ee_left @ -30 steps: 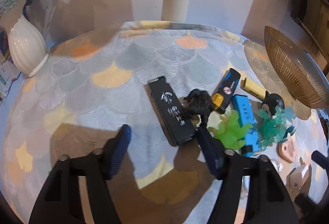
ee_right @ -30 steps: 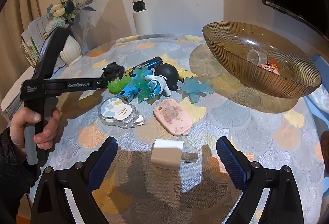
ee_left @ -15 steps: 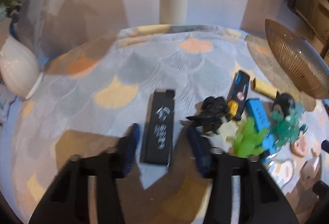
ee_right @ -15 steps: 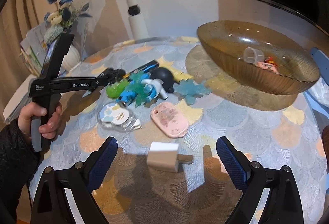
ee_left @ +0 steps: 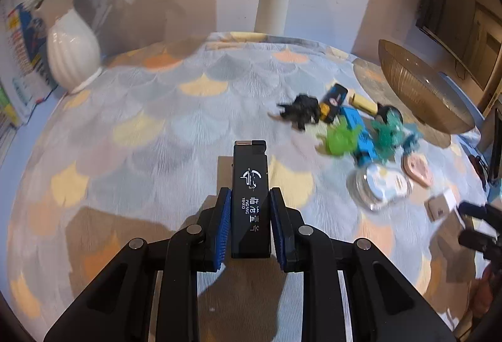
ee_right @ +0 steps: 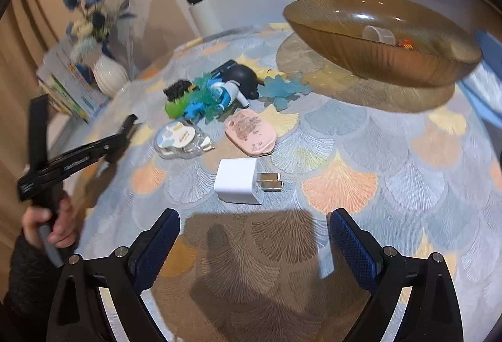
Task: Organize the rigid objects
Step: 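Grasp the black USB stick with the left tool while the right tool grasps the white charger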
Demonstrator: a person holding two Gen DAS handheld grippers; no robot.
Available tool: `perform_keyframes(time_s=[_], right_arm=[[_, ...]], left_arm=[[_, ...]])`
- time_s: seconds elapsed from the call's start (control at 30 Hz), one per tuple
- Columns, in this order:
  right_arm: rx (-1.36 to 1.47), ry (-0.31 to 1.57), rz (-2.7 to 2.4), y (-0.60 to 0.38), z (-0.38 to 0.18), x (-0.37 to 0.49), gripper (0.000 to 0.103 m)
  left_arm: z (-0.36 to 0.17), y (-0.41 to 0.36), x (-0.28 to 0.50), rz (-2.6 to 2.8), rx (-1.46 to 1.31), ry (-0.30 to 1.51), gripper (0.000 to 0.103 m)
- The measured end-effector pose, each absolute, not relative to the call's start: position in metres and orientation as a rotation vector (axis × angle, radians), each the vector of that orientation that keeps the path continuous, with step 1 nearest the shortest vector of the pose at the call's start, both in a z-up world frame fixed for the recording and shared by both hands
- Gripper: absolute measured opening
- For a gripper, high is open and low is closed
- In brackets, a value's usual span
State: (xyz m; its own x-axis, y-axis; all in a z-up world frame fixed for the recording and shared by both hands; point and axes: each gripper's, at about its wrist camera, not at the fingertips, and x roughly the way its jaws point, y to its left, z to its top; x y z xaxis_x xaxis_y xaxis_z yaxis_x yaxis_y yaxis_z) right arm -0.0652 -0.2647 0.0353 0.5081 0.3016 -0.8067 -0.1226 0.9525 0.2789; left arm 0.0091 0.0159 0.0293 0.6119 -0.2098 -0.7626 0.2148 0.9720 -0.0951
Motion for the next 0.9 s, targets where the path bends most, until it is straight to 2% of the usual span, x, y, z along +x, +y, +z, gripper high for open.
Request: perform_keyframes(time_s=[0.1, 0.2, 0.23, 0.4, 0.53, 0.63, 0.9], right_arm=[[0.189, 1.017, 0.252, -0.257, 0.036, -0.061, 0.087], [0.186, 1.017, 0.245, -0.246, 0.038, -0.058, 0.083], [0.170, 1.031, 0.223, -0.241, 0.036, -0.056, 0.077], [0.073, 1.051, 0.140, -0.222, 0.034, -0.056, 0.069], [0.046, 1.035, 0.035, -0.237, 0.032, -0.052, 0.067], [0.161, 1.011, -0.003, -0.269, 0.035, -0.051, 0.064], [0.237, 0.996, -0.180, -0.326, 0.040, -0.067, 0.064]], left_arm=[[0.021, 0.017, -0.006, -0.227, 0.012, 0.871, 0.021], [0.024, 0.016, -0.011, -0.213, 0.025, 0.842, 0.021], [0.025, 0.017, -0.012, -0.222, 0.021, 0.831, 0.021], [0.024, 0.024, -0.009, -0.226, -0.021, 0.839, 0.021], [0.024, 0.029, -0.010, -0.230, -0.055, 0.828, 0.021], [0.024, 0.029, -0.010, -0.235, -0.060, 0.826, 0.021], [0.025, 0.028, -0.010, -0.243, -0.058, 0.827, 0.021]])
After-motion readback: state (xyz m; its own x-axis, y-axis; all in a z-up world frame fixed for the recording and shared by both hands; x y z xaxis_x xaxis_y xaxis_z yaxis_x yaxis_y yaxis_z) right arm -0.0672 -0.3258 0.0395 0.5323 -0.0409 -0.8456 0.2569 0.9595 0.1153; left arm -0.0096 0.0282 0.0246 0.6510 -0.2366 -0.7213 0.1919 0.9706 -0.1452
